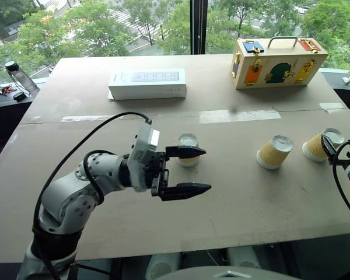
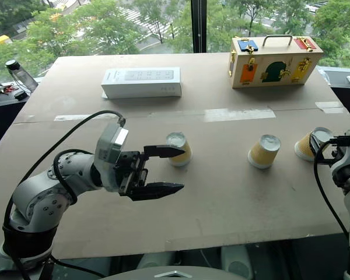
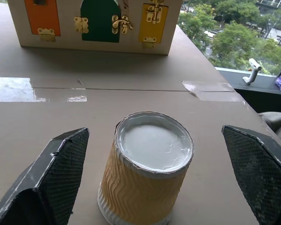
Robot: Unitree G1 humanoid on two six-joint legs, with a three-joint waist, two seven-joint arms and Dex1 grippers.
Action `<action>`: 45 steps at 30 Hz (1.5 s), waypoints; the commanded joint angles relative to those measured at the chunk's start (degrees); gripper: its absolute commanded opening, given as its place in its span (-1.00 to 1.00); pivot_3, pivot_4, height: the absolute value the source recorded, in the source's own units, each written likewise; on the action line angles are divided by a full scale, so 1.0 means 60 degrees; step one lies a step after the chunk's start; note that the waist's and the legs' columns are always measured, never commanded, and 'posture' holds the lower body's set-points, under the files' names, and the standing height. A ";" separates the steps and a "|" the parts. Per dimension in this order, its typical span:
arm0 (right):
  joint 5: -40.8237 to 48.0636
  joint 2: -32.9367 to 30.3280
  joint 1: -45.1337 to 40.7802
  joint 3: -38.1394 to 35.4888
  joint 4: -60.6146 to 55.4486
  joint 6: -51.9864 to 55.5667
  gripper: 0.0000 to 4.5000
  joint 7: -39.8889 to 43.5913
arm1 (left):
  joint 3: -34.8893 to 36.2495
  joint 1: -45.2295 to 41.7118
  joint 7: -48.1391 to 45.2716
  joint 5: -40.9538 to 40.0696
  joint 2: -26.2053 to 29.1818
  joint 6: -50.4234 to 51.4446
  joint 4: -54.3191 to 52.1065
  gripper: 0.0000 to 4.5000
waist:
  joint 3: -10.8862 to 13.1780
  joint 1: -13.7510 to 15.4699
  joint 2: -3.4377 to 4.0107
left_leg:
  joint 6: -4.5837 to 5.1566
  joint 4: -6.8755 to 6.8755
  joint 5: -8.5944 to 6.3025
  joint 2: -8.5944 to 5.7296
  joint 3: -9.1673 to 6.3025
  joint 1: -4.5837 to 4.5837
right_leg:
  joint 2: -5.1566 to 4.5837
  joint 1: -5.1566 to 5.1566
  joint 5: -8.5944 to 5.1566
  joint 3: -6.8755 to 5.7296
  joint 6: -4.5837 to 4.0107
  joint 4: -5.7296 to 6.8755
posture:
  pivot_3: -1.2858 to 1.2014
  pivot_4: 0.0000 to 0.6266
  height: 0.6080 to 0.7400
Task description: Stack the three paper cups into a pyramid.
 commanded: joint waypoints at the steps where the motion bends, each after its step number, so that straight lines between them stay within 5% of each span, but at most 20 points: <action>1: 0.1743 -0.0025 0.0422 -0.0152 -0.1514 0.0233 1.00 0.1392 | 0.0076 -0.0048 0.0742 -0.0610 -0.0015 0.0207 -0.1008 0.99 | 0.0002 0.0002 0.0004 | 0.0000 -0.0001 0.0000 0.0001 -0.0004 -0.0001 | 0.0000 0.0000 0.0005 -0.0001 0.0008 0.0000 | 0.03 -0.52 1.00; 5: 0.1698 -0.0422 0.1135 0.0529 -0.2172 0.0154 1.00 0.2289 | 0.0048 -0.0008 0.1885 -0.1453 0.0032 0.0559 -0.2004 0.99 | 0.0004 0.0003 0.0002 | 0.0001 0.0000 -0.0001 0.0004 -0.0007 0.0001 | -0.0001 0.0003 0.0005 -0.0002 0.0012 -0.0003 | 0.03 -0.52 1.00; 16: 0.0260 -0.0520 0.0440 0.2012 -0.1013 -0.0366 1.00 0.2320 | 0.0711 -0.0681 0.1868 -0.2502 0.0909 0.0734 -0.1138 0.99 | 0.0005 -0.0002 0.0002 | 0.0001 0.0006 0.0001 0.0002 -0.0003 0.0009 | 0.0012 0.0003 -0.0010 -0.0002 -0.0024 0.0002 | 0.03 -0.52 1.00; 21: 0.0158 -0.0356 0.0053 0.2242 -0.0231 -0.0642 1.00 0.2492 | 0.0853 -0.0379 0.3095 -0.3296 0.1113 0.0770 -0.2097 0.99 | 0.0008 0.0000 -0.0002 | 0.0000 0.0005 0.0000 0.0003 0.0000 -0.0002 | 0.0007 0.0001 0.0002 0.0007 -0.0007 -0.0012 | 0.03 -0.52 1.00; 27: 0.0119 -0.0231 -0.0101 0.2380 -0.0034 -0.0979 -0.03 0.2682 | 0.0806 -0.0099 0.4389 -0.4115 0.1346 0.0608 -0.2950 1.00 | 0.0009 0.0019 -0.0001 | 0.0000 0.0003 0.0000 0.0002 -0.0003 0.0002 | 0.0006 0.0002 -0.0007 0.0007 -0.0024 -0.0011 | 0.03 -0.52 1.00; 30: 0.0367 -0.0217 -0.0119 0.2304 -0.0283 -0.1128 -0.08 0.2935 | 0.0993 0.0211 0.4868 -0.4364 0.1418 0.0433 -0.3046 1.00 | 0.0009 0.0012 0.0000 | 0.0000 0.0003 0.0000 0.0002 0.0000 0.0006 | 0.0007 0.0002 -0.0008 0.0009 -0.0027 -0.0006 | 0.03 -0.52 1.00; 37: 0.0542 -0.0546 -0.0664 0.3632 -0.1666 -0.0685 -0.08 0.3707 | 0.2391 0.2759 0.2295 -0.1267 0.1443 -0.1215 -0.0613 1.00 | 0.0012 -0.0091 0.0019 | 0.0000 -0.0013 0.0000 0.0003 0.0026 0.0031 | 0.0030 0.0002 -0.0009 0.0030 -0.0029 -0.0001 | 0.03 -0.52 1.00; 45: -0.0193 -0.0395 -0.1783 0.5671 -0.1599 -0.0171 -0.08 0.3682 | 0.3250 0.4264 -0.0120 -0.0038 0.1473 -0.2283 0.0729 1.00 | 0.0025 0.0081 0.0003 | -0.0001 -0.0007 0.0000 0.0017 0.0004 -0.0005 | 0.0013 -0.0009 -0.0006 -0.0001 -0.0042 -0.0017 | 0.03 -0.52 1.00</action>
